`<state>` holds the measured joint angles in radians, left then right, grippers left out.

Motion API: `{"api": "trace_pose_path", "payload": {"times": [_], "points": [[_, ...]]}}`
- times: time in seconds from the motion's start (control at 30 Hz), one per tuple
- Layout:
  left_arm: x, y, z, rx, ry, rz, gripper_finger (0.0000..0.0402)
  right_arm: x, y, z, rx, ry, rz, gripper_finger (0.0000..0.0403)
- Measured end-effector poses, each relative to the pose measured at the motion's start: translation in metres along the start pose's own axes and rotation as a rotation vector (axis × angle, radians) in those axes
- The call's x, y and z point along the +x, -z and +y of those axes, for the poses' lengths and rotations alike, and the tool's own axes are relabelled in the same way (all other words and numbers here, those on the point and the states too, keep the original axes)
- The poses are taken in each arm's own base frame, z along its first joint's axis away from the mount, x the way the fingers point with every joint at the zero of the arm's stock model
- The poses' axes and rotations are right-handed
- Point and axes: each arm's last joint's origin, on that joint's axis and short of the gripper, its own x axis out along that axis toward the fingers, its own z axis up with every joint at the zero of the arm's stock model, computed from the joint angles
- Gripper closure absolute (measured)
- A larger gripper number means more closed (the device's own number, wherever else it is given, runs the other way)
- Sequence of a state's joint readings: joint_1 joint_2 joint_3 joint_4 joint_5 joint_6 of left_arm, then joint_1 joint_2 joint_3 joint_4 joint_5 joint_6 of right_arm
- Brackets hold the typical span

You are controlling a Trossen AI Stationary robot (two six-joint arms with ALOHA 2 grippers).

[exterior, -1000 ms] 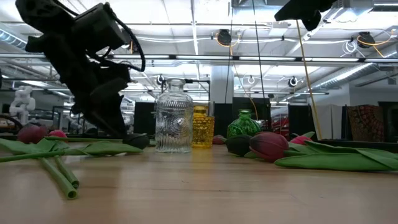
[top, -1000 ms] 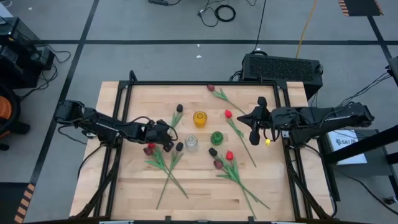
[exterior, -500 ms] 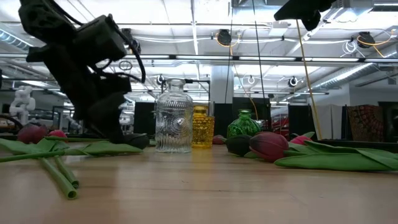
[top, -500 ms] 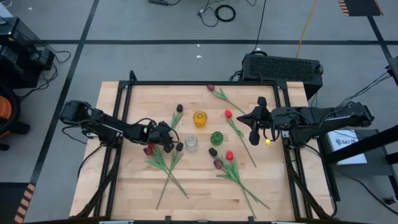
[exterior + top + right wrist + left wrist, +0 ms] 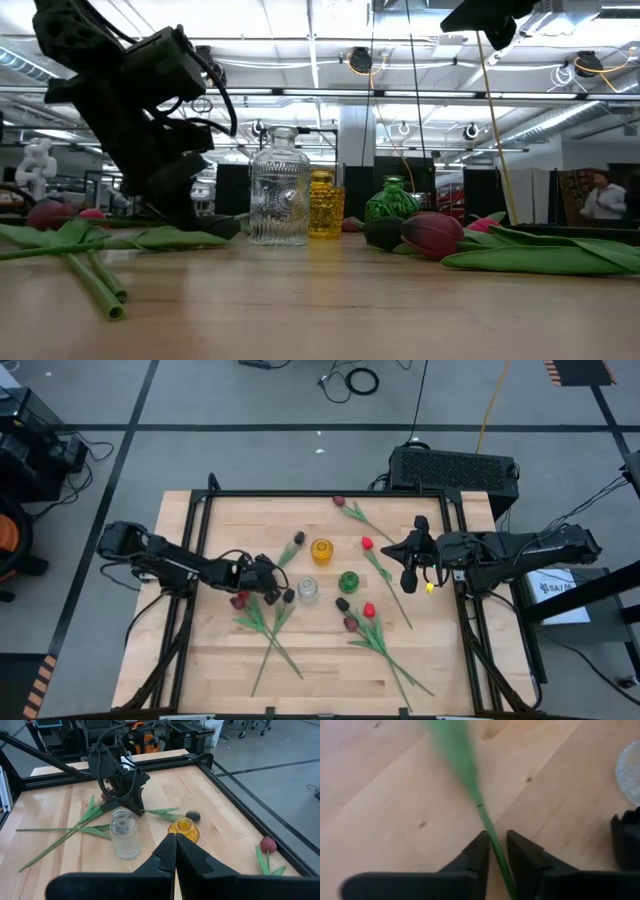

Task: Sort flowers into vase by color
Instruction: Put the top left black flower in the green flower vase

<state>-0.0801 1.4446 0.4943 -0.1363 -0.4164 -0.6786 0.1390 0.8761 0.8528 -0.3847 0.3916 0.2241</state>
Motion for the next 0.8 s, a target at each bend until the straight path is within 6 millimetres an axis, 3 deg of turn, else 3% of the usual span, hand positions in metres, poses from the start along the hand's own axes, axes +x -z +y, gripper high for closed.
{"api": "trace_pose_path", "payload": {"times": [0.1,0.33,0.63,0.8], "points": [[-0.017,-0.012,0.005,0.001,-0.019,0.007,0.0389,0.0,0.0,0.0,0.0,0.0,0.0,0.0403],[-0.079,-0.045,0.025,-0.005,-0.071,-0.106,0.0384,0.0,-0.001,0.0,0.006,-0.004,-0.014,0.0403],[-0.157,-0.095,0.031,0.013,0.069,-0.57,0.0383,0.005,-0.003,0.003,0.012,-0.007,-0.028,0.0403],[-0.184,-0.121,0.021,0.095,0.302,-0.865,0.0383,0.03,-0.012,0.015,-0.022,-0.03,-0.173,0.0403]]}}
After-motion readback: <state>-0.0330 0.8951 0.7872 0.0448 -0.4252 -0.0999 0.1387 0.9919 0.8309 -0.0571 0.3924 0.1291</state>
